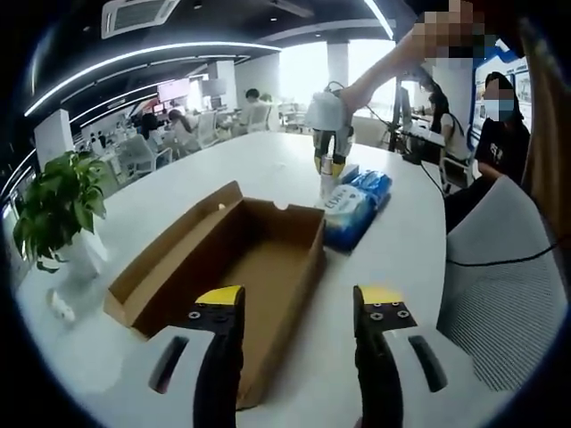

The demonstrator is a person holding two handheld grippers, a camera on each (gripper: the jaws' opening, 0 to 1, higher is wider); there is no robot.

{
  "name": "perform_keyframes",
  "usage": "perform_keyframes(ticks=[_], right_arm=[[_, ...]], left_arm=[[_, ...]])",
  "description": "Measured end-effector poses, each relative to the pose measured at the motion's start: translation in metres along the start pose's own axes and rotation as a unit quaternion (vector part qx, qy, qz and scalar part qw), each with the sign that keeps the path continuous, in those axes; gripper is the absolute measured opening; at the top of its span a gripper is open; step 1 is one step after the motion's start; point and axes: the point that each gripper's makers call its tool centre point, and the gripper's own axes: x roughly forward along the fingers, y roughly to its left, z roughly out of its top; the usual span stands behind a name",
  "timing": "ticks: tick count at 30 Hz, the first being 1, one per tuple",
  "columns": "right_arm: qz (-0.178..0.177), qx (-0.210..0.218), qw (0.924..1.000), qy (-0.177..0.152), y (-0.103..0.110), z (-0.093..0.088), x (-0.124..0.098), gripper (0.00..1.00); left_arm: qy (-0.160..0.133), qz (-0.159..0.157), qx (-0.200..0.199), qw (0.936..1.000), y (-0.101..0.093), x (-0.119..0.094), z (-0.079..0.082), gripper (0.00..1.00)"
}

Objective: Operate the shoe box by opening the lid, removing the specified soft item, and placing it in the target area until the item is outside and the box remains undamaged.

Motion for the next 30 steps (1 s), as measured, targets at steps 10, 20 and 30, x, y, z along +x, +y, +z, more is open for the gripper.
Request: perform_keyframes(ticks=[10, 20, 30], right_arm=[[-0.004, -0.005, 1.0000, 0.003, -0.001, 0.000, -0.001, 0.24], [-0.005, 0.009, 0.9999, -0.008, -0.004, 0.003, -0.005, 0.30], [-0.013, 0.041, 0.9985, -0.035, -0.009, 0.003, -0.022, 0.36]], left_arm=[[0.002, -0.001, -0.002, 1.0000, 0.000, -0.001, -0.002, 0.49], [0.001, -0.003, -0.003, 1.0000, 0.000, -0.001, -0.001, 0.49], [-0.001, -0.005, -0.001, 1.0000, -0.001, 0.000, 0.002, 0.49]])
